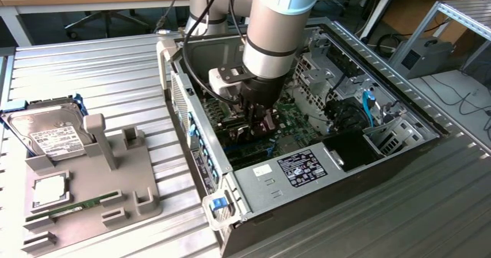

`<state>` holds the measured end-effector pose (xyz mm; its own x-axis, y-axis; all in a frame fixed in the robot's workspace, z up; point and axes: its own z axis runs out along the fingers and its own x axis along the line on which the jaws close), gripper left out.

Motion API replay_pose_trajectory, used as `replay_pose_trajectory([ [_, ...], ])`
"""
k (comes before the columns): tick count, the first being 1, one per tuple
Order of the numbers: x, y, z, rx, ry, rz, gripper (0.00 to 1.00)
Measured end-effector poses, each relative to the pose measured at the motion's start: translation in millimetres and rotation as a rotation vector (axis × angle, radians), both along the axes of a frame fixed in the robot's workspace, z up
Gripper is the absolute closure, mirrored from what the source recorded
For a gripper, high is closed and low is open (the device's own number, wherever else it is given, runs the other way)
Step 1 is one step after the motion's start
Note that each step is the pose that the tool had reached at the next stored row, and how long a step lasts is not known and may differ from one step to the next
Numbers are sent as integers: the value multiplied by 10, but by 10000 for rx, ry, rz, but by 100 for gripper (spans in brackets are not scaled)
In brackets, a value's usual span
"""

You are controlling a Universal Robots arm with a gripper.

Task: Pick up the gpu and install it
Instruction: 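Insert the gpu into the slot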

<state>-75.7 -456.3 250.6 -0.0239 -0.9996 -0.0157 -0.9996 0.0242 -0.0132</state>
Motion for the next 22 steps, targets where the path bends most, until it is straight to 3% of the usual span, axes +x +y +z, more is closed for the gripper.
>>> replay_pose_trajectory([
  [22,-11,0,-8,0,-4,1,73],
])
